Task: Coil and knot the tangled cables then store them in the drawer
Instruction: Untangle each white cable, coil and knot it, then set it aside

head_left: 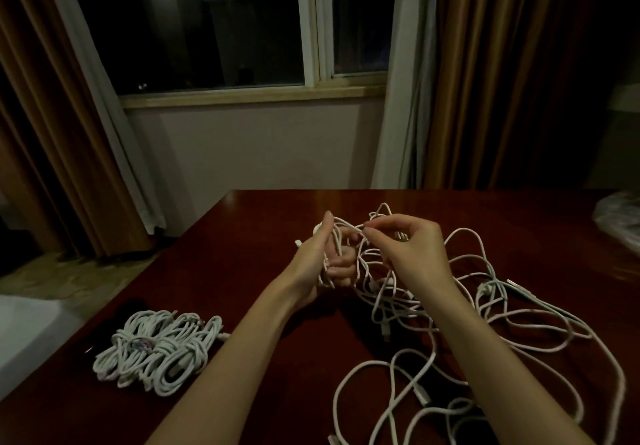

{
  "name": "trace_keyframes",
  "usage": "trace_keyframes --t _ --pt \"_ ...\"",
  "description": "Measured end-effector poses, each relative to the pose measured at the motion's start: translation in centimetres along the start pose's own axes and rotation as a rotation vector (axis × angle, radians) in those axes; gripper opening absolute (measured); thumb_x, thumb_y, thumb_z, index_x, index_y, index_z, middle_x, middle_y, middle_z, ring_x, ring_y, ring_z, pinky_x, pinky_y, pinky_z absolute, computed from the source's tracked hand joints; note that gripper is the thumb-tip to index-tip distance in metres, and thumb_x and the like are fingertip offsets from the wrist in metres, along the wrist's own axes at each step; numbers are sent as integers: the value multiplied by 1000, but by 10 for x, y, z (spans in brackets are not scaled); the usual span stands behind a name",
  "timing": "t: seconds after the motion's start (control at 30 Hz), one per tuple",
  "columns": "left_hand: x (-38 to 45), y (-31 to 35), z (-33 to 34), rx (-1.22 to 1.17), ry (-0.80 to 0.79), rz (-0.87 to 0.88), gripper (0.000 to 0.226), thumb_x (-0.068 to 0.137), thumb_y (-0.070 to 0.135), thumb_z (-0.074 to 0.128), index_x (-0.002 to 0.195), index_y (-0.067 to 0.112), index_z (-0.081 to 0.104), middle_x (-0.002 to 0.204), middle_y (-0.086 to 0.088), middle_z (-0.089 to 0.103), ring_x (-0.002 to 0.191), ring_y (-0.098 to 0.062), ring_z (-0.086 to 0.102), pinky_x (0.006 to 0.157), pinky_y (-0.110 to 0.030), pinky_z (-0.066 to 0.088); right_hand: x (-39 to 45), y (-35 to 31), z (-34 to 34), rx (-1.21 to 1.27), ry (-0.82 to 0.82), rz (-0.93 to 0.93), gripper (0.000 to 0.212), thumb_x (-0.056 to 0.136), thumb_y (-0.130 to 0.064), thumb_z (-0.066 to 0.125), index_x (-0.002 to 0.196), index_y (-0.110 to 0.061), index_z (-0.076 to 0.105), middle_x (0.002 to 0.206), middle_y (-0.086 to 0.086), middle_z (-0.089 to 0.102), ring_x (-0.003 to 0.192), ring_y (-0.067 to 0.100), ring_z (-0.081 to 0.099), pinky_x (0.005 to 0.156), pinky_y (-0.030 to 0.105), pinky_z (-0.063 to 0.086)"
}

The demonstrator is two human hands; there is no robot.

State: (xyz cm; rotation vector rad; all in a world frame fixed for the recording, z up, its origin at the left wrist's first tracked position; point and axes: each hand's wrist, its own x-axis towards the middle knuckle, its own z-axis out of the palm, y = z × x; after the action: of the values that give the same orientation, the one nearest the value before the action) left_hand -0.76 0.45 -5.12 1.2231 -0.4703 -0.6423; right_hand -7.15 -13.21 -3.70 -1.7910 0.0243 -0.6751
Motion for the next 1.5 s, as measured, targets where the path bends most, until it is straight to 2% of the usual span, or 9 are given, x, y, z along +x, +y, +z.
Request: trace_keyframes --t 0.1,0.23,0.4,0.57,0.7,0.93,1.17,1.33,1.5 --pt "1 -2 1 23 47 36 61 102 53 14 115 14 60 81 -3 64 47 -5 49 49 -17 37 -2 4 5 -131 -18 -56 7 85 -17 72 87 -23 75 81 -10 72 74 2 67 68 23 54" --pt "1 -5 3 -72 -15 82 62 101 52 13 125 17 59 127 -5 65 118 -19 62 95 -34 48 -9 8 12 -290 -80 -128 13 87 -13 68 98 -17 75 94 -9 70 86 0 64 76 15 52" --pt "1 -1 8 -449 108 82 52 103 47 25 80 8 50 80 -7 71 89 -19 72 80 -34 56 -12 11 17 -252 -215 -54 20 89 -14 66 108 -18 72 105 -5 70 93 4 65 75 13 51" --pt "1 2 -4 -752 266 172 58 103 43 34 53 16 40 39 6 31 45 -7 53 88 -35 49 -13 7 16 -96 -351 77 23 90 -14 65 113 -17 68 93 4 71 43 6 56 43 18 46" --pt "0 4 -9 -781 336 207 58 103 45 34 52 17 39 38 7 26 28 -6 26 46 -17 45 -10 7 11 -161 -325 53 8 87 -16 69 94 -11 69 78 0 70 47 5 60 44 16 47" --pt "1 5 -10 -631 320 181 58 100 54 34 54 19 31 39 7 21 29 -4 19 30 -16 12 -20 9 25 -589 -454 -226 16 90 -29 65 102 -21 73 81 -10 61 74 3 55 70 20 47" --pt "-2 10 -20 -389 389 160 60 99 56 33 50 21 33 39 8 21 29 -3 17 30 -16 11 -9 -1 4 -480 -590 -157 17 91 -30 64 105 -23 72 92 -9 71 83 2 65 79 24 54" --pt "1 2 -8 -104 255 60 59 96 59 32 52 21 34 42 6 25 31 -3 20 32 -14 16 -14 -5 11 -404 -553 -268 18 88 -27 68 104 -26 74 99 -21 69 88 -14 59 82 8 45" --pt "-1 -3 5 142 147 -1 55 94 62 36 63 17 46 54 1 45 50 -10 45 59 -19 37 -16 -1 17 -464 -508 -259 18 87 -26 69 104 -27 74 102 -9 71 91 2 64 84 31 55"
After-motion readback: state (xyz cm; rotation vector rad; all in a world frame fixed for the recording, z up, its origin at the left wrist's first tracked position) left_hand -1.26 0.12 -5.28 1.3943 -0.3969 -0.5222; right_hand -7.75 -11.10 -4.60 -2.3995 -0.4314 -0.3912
